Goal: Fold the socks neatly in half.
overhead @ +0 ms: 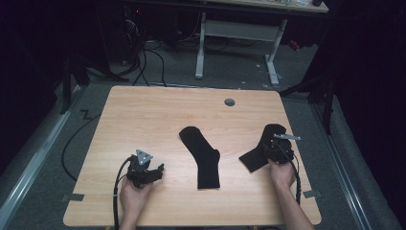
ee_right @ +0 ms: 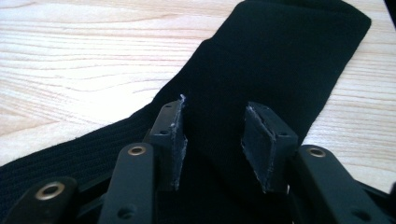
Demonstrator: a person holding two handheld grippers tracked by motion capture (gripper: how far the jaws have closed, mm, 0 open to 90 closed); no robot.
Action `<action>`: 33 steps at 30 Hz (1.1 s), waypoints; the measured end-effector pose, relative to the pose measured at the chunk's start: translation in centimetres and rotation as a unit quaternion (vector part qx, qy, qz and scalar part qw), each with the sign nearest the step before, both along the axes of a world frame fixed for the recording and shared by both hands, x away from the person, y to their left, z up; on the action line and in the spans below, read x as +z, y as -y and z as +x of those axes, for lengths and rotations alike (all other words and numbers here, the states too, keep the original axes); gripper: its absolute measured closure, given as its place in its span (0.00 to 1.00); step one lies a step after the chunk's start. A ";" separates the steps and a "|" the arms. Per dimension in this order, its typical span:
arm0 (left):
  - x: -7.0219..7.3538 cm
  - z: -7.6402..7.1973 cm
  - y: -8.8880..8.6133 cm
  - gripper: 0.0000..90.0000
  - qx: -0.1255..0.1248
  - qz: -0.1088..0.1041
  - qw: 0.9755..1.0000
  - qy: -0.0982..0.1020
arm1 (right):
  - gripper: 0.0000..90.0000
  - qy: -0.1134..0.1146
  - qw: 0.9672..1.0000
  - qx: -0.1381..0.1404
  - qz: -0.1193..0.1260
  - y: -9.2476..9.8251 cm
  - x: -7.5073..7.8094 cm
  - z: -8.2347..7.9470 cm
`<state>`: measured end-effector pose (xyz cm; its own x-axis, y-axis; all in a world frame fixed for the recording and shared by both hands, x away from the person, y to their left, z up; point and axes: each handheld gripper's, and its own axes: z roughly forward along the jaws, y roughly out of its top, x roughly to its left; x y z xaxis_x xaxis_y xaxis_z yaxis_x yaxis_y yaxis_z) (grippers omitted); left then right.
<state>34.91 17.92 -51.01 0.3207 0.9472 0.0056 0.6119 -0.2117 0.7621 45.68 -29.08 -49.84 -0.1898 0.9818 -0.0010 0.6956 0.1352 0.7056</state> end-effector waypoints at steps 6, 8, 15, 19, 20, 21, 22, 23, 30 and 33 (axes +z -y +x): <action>0.0 0.0 0.0 0.34 0.000 0.000 1.000 0.000 | 0.72 -0.015 1.000 0.027 -0.006 -0.5 0.3 -0.2; 0.0 0.0 0.0 0.34 0.000 0.000 1.000 0.000 | 0.76 -0.014 0.999 0.037 -0.007 -0.9 0.3 -0.4; 0.0 0.0 0.0 0.34 0.000 -0.001 1.000 0.000 | 0.89 -0.010 0.998 0.062 -0.008 -1.6 0.2 -0.8; 0.0 0.0 0.0 0.34 0.000 -0.001 1.000 0.000 | 0.93 -0.009 0.997 0.076 -0.006 -1.9 0.2 -1.1; 0.0 0.0 0.0 0.34 0.000 0.000 1.000 0.000 | 0.94 -0.008 0.997 0.080 -0.005 -1.9 0.2 -1.2; 0.0 0.0 0.0 0.34 0.000 0.000 1.000 0.000 | 0.95 -0.008 0.996 0.087 0.002 -2.0 0.1 -1.4; 0.0 0.0 0.0 0.34 0.000 0.000 1.000 0.000 | 0.95 -0.007 0.996 0.092 0.005 -2.0 0.1 -1.5; 0.0 0.0 0.0 0.34 0.000 -0.001 1.000 0.000 | 0.95 -0.006 0.995 0.098 0.003 -2.0 0.1 -1.6; 0.0 0.0 0.0 0.34 0.000 -0.002 1.000 0.000 | 0.97 -0.005 0.993 0.121 0.003 -2.2 0.1 -2.1; 0.0 0.0 0.0 0.34 0.000 -0.002 1.000 0.000 | 0.97 0.000 0.992 0.127 0.001 -2.2 0.4 -2.3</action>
<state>34.91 17.96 -51.01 0.3209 0.9471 0.0014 0.6121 -0.2085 0.7628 43.37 -26.91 -49.49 -0.4307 0.9025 0.0000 0.6391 0.3050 0.7060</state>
